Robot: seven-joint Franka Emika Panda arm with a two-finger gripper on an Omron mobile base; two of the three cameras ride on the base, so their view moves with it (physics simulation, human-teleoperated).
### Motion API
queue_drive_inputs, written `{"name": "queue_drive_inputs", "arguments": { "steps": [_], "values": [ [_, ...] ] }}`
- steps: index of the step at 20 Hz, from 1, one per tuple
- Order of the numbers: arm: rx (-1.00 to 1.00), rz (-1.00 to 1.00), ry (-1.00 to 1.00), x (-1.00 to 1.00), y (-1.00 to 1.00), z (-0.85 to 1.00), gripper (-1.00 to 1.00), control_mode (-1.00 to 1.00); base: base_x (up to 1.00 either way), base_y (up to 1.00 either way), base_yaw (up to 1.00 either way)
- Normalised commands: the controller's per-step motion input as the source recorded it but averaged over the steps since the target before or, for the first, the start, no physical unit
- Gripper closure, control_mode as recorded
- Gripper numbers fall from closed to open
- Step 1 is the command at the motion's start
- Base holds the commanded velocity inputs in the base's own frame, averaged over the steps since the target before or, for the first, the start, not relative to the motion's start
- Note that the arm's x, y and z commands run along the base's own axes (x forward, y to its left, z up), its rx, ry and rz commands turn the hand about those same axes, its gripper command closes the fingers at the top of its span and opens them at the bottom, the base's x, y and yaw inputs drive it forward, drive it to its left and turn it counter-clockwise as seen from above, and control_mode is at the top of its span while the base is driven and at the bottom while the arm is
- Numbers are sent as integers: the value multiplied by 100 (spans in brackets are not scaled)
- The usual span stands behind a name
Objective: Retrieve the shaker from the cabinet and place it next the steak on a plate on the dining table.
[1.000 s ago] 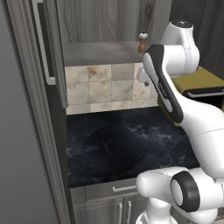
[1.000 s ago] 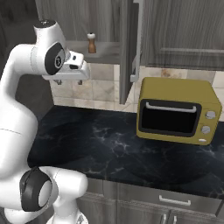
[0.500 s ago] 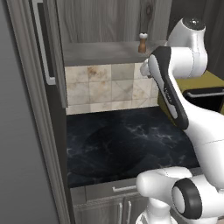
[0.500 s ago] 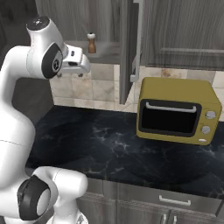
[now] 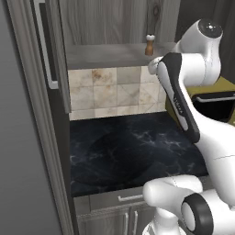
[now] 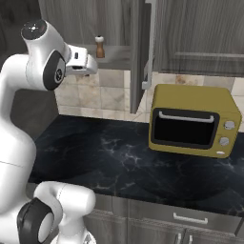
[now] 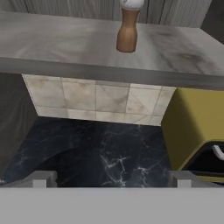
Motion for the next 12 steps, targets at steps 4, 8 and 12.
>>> {"name": "queue_drive_inputs", "arguments": {
  "steps": [4,8,12],
  "values": [
    [0,0,-3,0,0,45,-100,-100,0,0,0],
    [0,0,-1,6,0,30,-100,-100,0,0,0],
    [0,0,0,16,0,16,-100,-100,0,0,0]
  ]
}}
